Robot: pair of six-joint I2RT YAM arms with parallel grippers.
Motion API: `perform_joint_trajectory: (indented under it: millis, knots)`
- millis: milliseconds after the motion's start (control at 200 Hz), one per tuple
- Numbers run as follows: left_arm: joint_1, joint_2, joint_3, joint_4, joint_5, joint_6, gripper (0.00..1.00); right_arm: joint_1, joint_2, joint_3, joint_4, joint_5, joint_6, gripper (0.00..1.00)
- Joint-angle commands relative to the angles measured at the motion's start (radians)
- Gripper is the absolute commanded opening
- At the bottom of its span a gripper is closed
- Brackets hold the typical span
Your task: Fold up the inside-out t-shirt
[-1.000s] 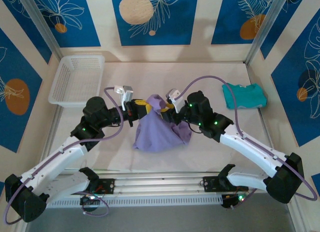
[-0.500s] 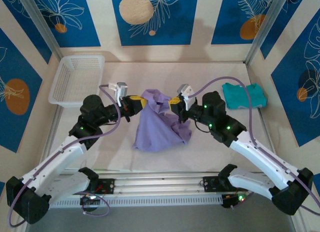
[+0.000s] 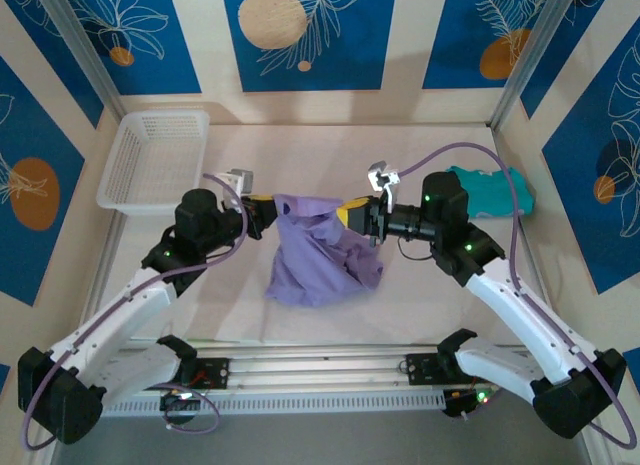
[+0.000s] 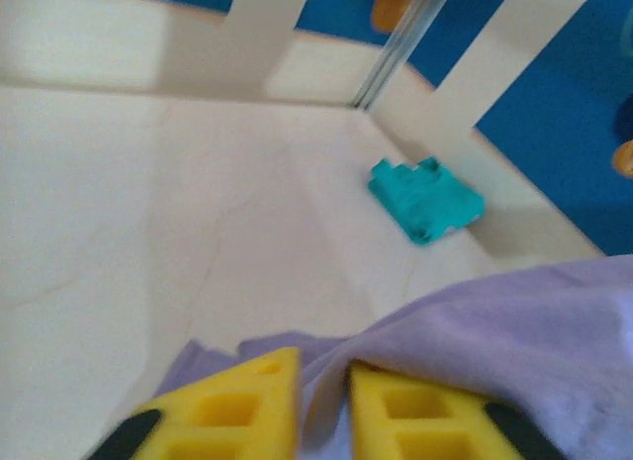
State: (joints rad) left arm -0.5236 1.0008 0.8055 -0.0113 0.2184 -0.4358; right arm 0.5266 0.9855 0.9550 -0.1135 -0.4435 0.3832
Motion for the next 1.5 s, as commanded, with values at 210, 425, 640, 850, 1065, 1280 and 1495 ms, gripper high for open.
perform_joint_trajectory:
  millis: [210, 425, 640, 850, 1065, 1280, 1495]
  knots:
    - [0.001, -0.058, 0.035, -0.219, -0.106, 0.079, 0.46, -0.027, 0.065, 0.041, 0.027, -0.038, 0.152, 0.0]
    - [-0.1, -0.125, 0.07, -0.232, -0.182, 0.195, 0.6, -0.05, 0.106, 0.095, -0.04, -0.09, 0.1, 0.0]
    - [-0.274, -0.031, 0.18, -0.231, -0.203, 0.323, 0.66, -0.068, 0.122, 0.118, -0.078, -0.106, 0.088, 0.0]
    - [-0.4, 0.099, 0.291, -0.262, -0.348, 0.433, 0.73, -0.071, 0.133, 0.116, -0.078, -0.118, 0.089, 0.0]
    - [-0.408, 0.191, 0.353, -0.262, -0.455, 0.46, 0.59, -0.073, 0.127, 0.107, -0.082, -0.116, 0.083, 0.0]
    - [-0.405, 0.188, 0.346, -0.212, -0.488, 0.46, 0.33, -0.075, 0.131, 0.099, -0.09, -0.111, 0.069, 0.0]
    - [-0.388, 0.185, 0.342, -0.179, -0.491, 0.447, 0.11, -0.075, 0.142, 0.098, -0.101, -0.111, 0.05, 0.0]
